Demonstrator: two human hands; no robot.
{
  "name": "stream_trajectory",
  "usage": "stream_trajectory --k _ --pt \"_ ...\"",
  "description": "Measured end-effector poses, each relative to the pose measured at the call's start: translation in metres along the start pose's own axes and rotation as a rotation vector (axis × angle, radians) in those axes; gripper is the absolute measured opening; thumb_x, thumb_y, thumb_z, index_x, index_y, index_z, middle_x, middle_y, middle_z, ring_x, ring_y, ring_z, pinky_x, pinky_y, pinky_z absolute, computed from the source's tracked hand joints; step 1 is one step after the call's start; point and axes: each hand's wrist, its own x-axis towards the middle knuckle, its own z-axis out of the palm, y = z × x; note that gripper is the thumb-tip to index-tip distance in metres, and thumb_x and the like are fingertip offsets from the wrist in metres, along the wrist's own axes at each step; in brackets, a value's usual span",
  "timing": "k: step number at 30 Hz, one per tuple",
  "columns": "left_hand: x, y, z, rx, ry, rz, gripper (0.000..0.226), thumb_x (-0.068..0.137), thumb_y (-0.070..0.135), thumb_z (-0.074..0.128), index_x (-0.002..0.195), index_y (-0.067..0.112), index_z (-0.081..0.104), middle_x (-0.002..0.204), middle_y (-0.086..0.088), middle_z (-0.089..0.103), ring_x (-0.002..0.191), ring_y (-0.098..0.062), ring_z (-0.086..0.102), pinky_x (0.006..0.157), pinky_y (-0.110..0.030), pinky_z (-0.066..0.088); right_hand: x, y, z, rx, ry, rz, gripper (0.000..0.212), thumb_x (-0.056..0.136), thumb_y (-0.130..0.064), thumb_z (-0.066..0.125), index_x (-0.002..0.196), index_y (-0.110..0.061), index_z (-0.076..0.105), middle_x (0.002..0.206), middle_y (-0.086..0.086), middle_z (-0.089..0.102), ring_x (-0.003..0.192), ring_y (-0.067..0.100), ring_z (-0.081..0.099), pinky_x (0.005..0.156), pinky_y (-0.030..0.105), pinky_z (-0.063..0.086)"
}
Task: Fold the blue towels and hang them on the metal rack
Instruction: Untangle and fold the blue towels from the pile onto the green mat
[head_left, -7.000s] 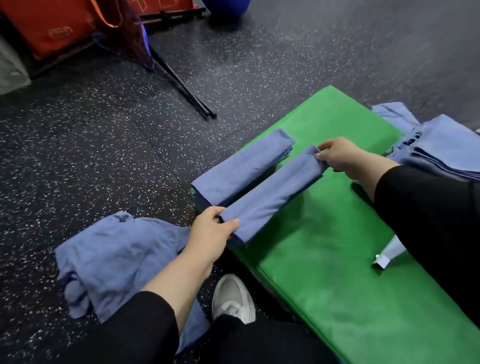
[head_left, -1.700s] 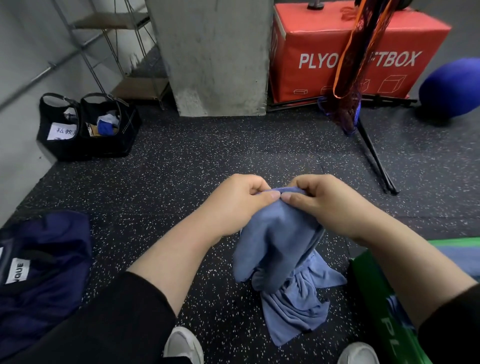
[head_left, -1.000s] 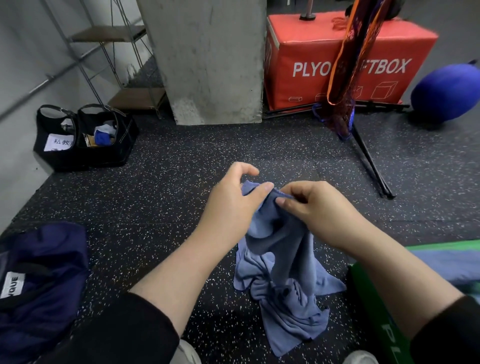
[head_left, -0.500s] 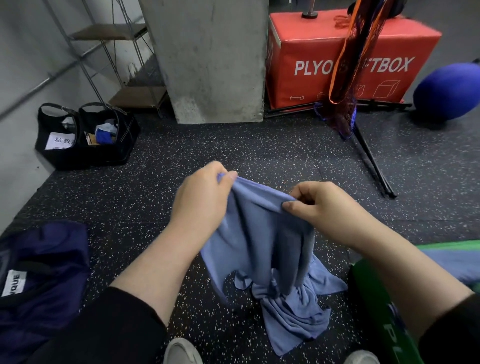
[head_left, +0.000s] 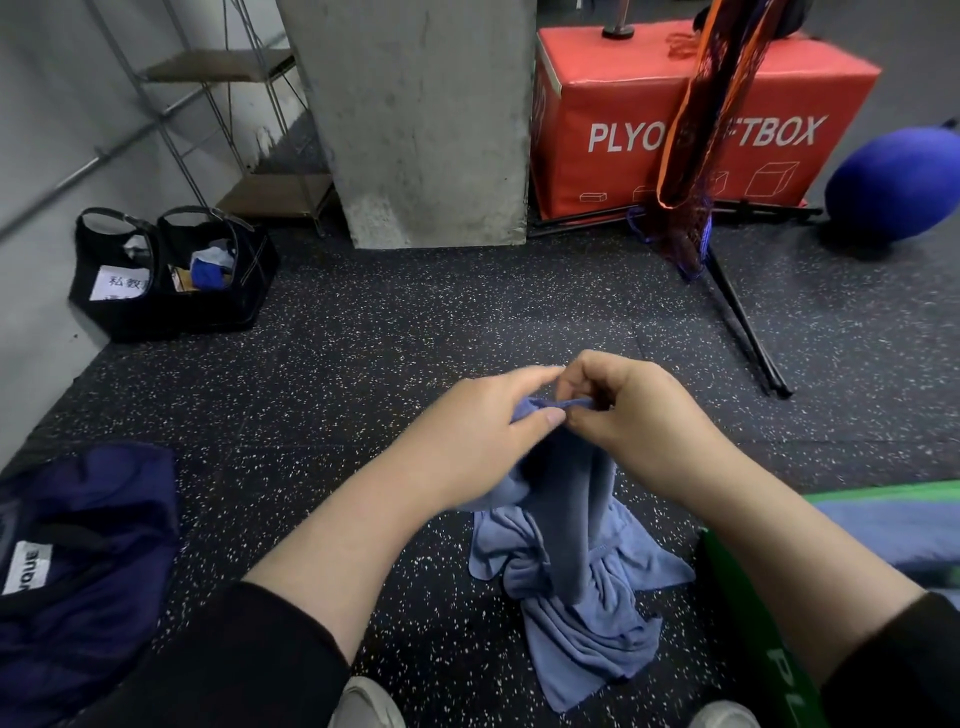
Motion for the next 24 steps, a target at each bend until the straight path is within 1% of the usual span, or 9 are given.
stream_trajectory --k 1,3,7,11,14,17,20,22,24 --pt "0.001 -0.001 0.002 0.016 -0.011 0.003 0.024 0.1 0.044 0.054 0.123 0.041 0.062 0.111 0.01 0.073 0.105 -0.012 0.065 0.094 -0.039 0.052 0.0 -0.001 0.0 0.007 0.009 0.006 0.018 0.08 -0.005 0.071 0.077 -0.022 0.065 0.069 0.003 0.063 0.06 0.002 0.045 0.058 0.021 0.038" --pt "0.003 -0.003 0.003 0.036 -0.012 -0.011 0.016 0.101 0.043 0.055 0.099 0.03 0.064 0.079 0.007 0.064 0.075 -0.012 0.058 0.077 -0.041 0.053 0.0 -0.001 0.0 0.022 0.016 0.019 0.017 0.08 -0.006 0.071 0.076 -0.022 0.066 0.065 -0.003 0.062 0.059 0.002 0.045 0.057 0.02 0.038" --pt "0.003 -0.004 -0.001 0.095 0.033 -0.035 0.017 0.1 0.041 0.057 0.087 0.03 0.061 0.067 0.008 0.054 0.071 -0.016 0.052 0.068 -0.036 0.044 0.002 0.008 0.0 -0.009 -0.044 0.057 0.015 0.082 -0.019 0.079 0.077 -0.021 0.065 0.07 0.001 0.067 0.06 0.004 0.049 0.06 0.03 0.045" --pt "0.003 -0.014 -0.012 0.225 0.169 -0.147 0.02 0.101 0.044 0.053 0.087 0.03 0.057 0.066 0.01 0.052 0.079 -0.027 0.056 0.07 -0.036 0.047 0.004 0.015 -0.008 -0.096 -0.165 0.149 0.017 0.086 -0.031 0.077 0.079 -0.019 0.068 0.074 0.003 0.071 0.061 0.008 0.056 0.064 0.036 0.052" --pt "0.001 -0.026 -0.022 0.23 0.246 -0.209 0.02 0.101 0.042 0.054 0.089 0.028 0.061 0.074 0.008 0.06 0.089 -0.029 0.062 0.077 -0.037 0.05 0.004 0.017 -0.014 -0.153 -0.173 0.144 0.016 0.091 -0.033 0.071 0.08 -0.023 0.068 0.071 -0.002 0.07 0.059 0.006 0.053 0.06 0.033 0.05" --pt "0.001 -0.022 -0.021 0.182 0.2 -0.22 0.022 0.1 0.041 0.057 0.118 0.035 0.068 0.113 0.006 0.073 0.112 -0.025 0.064 0.093 -0.036 0.05 0.002 0.015 -0.01 -0.167 -0.143 0.098 0.018 0.095 -0.033 0.067 0.079 -0.023 0.066 0.063 -0.006 0.059 0.058 0.004 0.046 0.058 0.029 0.043" --pt "-0.001 -0.007 -0.008 0.114 0.068 -0.072 0.05 0.098 0.045 0.058 0.147 0.043 0.048 0.139 0.01 0.063 0.13 -0.017 0.057 0.107 -0.036 0.045 0.002 0.012 -0.001 -0.143 -0.147 0.048 0.02 0.099 -0.031 0.06 0.085 -0.019 0.065 0.068 0.003 0.058 0.064 0.008 0.045 0.065 0.035 0.044" --pt "0.0 -0.001 0.0 0.128 0.003 -0.039 0.046 0.1 0.046 0.054 0.145 0.046 0.047 0.132 0.012 0.066 0.123 -0.015 0.06 0.101 -0.034 0.047 0.002 0.008 0.002 -0.122 -0.166 0.022 0.019 0.102 -0.03 0.056 0.088 -0.021 0.066 0.07 0.0 0.061 0.066 0.008 0.048 0.067 0.031 0.044" --pt "0.001 0.002 0.002 0.174 -0.009 -0.07 0.029 0.101 0.047 0.052 0.13 0.044 0.057 0.103 0.013 0.069 0.099 -0.016 0.064 0.083 -0.033 0.049 0.003 0.006 0.003 -0.132 -0.172 0.025 0.019 0.102 -0.028 0.055 0.087 -0.026 0.066 0.071 -0.006 0.064 0.066 0.007 0.052 0.065 0.023 0.043"
